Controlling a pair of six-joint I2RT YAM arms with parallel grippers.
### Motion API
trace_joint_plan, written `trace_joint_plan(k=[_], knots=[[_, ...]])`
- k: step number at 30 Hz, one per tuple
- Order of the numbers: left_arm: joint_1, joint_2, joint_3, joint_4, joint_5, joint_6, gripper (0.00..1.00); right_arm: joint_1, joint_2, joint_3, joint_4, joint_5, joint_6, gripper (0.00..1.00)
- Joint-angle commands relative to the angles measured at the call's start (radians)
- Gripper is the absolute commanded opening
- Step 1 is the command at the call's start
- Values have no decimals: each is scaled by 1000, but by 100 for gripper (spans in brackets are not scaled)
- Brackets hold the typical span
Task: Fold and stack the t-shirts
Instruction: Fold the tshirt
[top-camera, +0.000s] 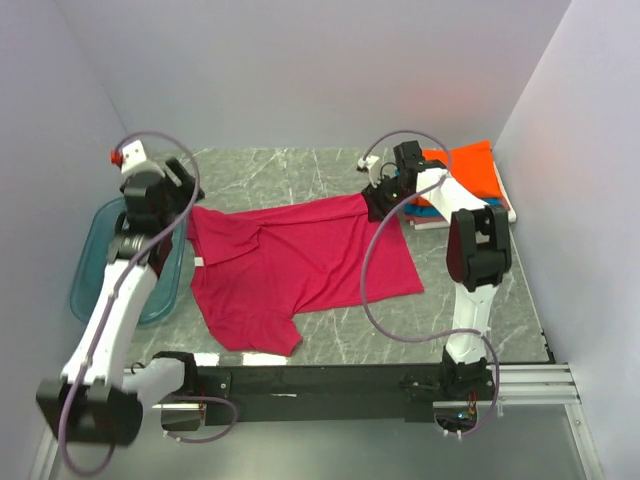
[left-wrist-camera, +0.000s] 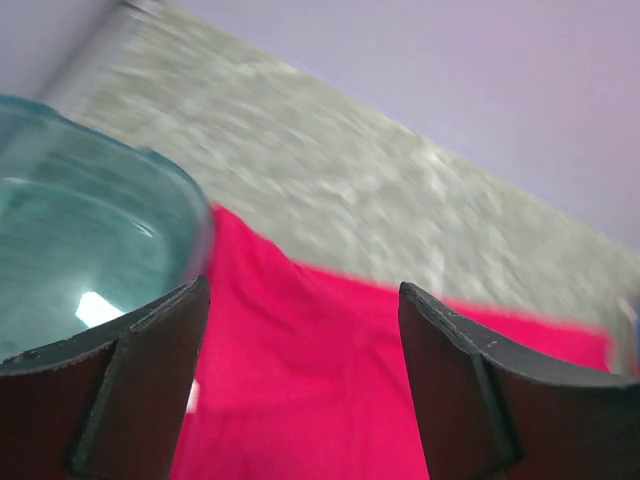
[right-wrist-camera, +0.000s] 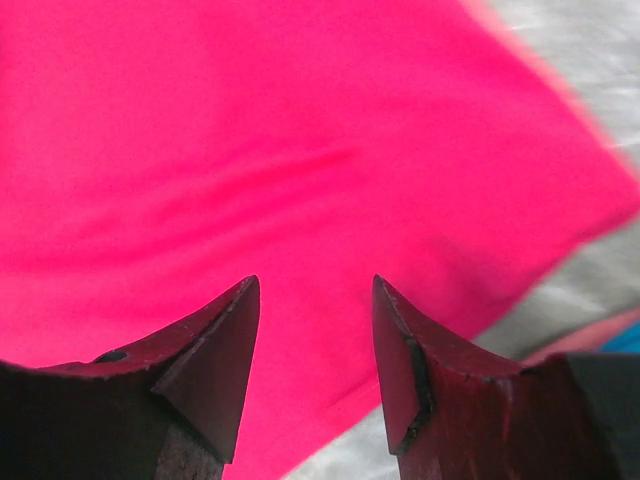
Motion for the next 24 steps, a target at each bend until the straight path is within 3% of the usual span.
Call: trace_joint_plan(k=[1, 7, 11, 13, 15, 16, 17, 18, 20, 24], knots=[[8, -131, -102, 4, 278, 18, 82, -5, -190, -103, -83, -197, -223, 56], [7, -268, -288, -76, 600, -110, 91, -6, -533, -453, -118, -401, -629, 57], [4, -329, -314, -143, 719, -145, 92, 52, -647, -651, -257, -541, -959, 74], [4, -356, -297, -186, 681, -136, 91, 222, -678, -685, -250, -506, -920, 74], [4, -406, -277, -260, 615, -107, 91, 373, -707, -756, -97, -403, -758, 74], [4, -426, -261, -284, 514, -102, 92, 533, -742, -786, -5, -351, -675, 74], [4, -449, -251, -320, 462, -104, 92, 608, -753, -813, 193, -203, -521, 74], [5, -496, -247, -337, 403, -110, 93, 675, -756, -839, 272, -137, -471, 74], [5, -546, -236, -354, 306, -134, 95, 844, -707, -812, 382, -35, -385, 74], [5, -671, -224, -372, 253, -168, 96, 1004, -525, -607, 394, 126, -274, 67]])
